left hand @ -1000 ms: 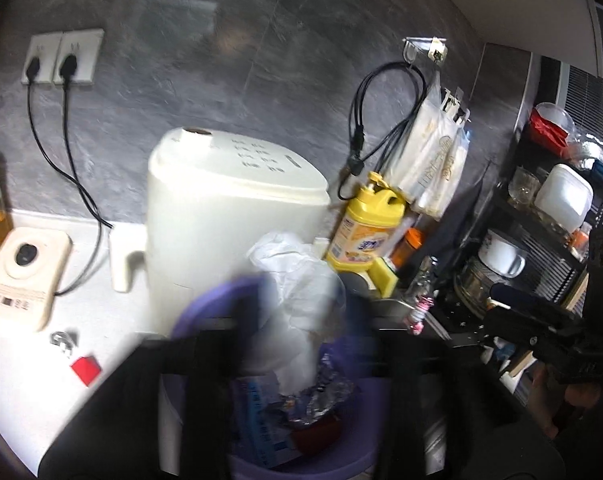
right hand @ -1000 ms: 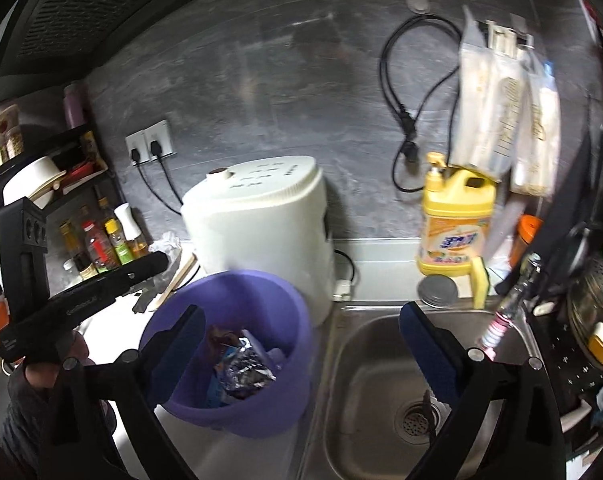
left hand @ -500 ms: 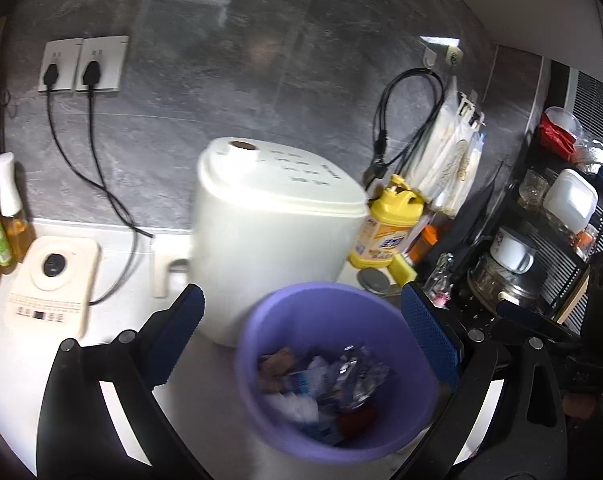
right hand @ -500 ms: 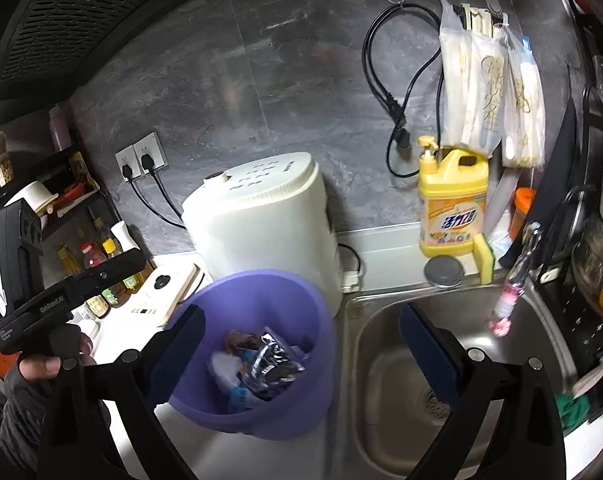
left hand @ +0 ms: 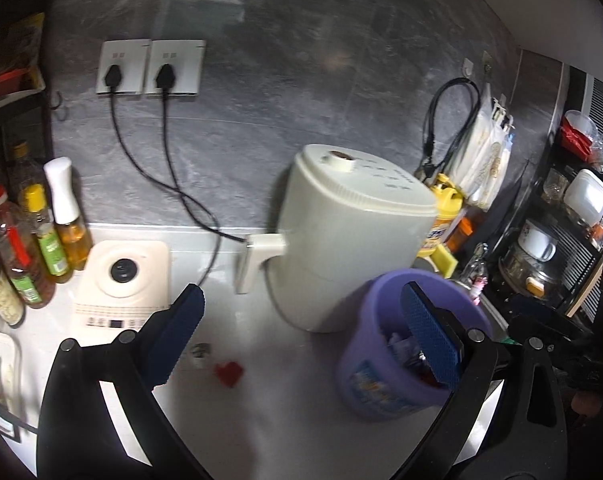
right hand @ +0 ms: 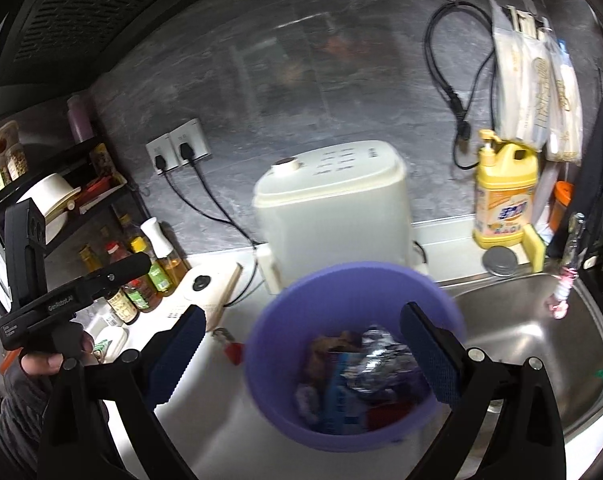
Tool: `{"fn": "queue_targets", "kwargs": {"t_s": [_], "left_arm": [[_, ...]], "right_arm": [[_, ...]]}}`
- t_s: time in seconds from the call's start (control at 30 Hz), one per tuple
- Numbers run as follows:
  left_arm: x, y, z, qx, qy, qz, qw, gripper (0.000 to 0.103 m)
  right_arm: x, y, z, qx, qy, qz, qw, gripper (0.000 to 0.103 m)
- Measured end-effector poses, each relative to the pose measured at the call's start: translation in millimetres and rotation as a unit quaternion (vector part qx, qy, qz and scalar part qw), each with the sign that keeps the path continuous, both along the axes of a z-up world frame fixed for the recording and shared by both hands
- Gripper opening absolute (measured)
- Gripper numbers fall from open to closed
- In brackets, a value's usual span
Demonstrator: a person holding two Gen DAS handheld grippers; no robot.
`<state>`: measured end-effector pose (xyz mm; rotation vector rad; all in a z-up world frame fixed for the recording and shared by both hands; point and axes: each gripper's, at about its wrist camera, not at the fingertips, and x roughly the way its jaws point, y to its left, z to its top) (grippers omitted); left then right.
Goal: Collect trash
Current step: 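Grasp the small red paper piece with the right tool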
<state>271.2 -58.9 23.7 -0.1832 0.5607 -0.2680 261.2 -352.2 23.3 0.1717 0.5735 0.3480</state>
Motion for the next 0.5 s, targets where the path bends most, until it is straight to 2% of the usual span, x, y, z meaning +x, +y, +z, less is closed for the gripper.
{"fn": "queue_targets", "kwargs": {"t_s": [0.27,0.5], "left_arm": [[-5.1,60.8,-13.4,0.004,0.009,0.012,0.9999,0.097],[-4.3,107.1,-35.9,0.008,0.018,0.018,0.9996,0.097]], "right_arm": [[-4.5,63.2,-10.1,-0.007,-0.003,0.018,1.0,0.094],[1.6,120.9,-30.1,-0.014,0.008,0.047,0.999,0.077]]}}
